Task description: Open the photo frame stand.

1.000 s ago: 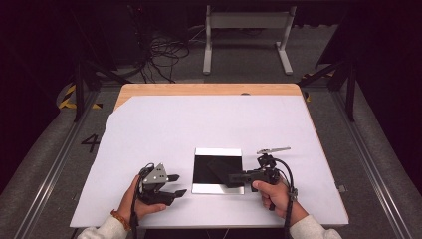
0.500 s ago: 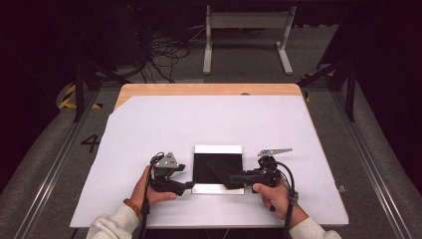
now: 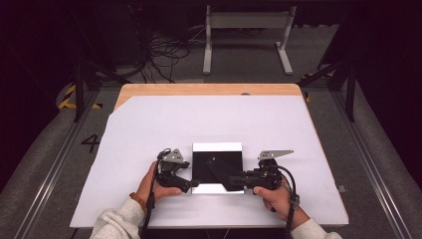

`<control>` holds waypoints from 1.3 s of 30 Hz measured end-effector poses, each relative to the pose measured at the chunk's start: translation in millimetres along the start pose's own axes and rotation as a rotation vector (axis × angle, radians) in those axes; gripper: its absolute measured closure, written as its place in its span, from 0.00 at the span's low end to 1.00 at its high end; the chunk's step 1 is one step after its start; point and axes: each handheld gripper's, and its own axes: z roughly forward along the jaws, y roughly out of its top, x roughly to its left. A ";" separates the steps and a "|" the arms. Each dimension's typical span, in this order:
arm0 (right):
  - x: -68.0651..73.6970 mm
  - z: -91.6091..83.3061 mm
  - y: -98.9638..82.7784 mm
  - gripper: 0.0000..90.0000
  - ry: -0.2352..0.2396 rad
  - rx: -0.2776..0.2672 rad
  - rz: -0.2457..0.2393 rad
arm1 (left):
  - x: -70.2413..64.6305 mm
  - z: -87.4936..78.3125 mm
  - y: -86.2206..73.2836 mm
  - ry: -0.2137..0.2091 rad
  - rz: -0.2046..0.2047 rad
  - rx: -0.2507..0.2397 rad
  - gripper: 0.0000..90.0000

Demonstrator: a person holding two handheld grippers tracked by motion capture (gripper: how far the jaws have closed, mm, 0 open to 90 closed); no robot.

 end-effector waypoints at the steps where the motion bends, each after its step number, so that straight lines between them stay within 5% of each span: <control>1: 0.9 -0.2 0.1 0.72 0.001 -0.005 -0.010 | -0.1 0.9 0.8 -0.009 -0.003 0.002 0.21; 7: 3.4 -1.3 -0.1 0.73 0.003 -0.011 -0.027 | 0.6 1.9 5.1 -0.001 0.021 -0.008 0.23; 13: 2.4 -1.7 -1.1 0.73 0.001 0.000 -0.042 | 4.0 6.2 6.6 -0.055 -0.010 -0.010 0.23; 19: 1.6 -2.1 -1.9 0.73 0.011 -0.005 -0.046 | -2.3 12.4 11.2 -0.091 0.028 0.010 0.25; 29: -1.5 -2.5 -2.8 0.74 0.026 -0.007 -0.030 | -3.9 11.4 14.0 -0.067 0.068 0.024 0.26; 39: -0.5 -3.7 0.3 0.77 0.016 -0.013 -0.039 | -5.2 4.6 16.6 -0.002 0.088 -0.036 0.35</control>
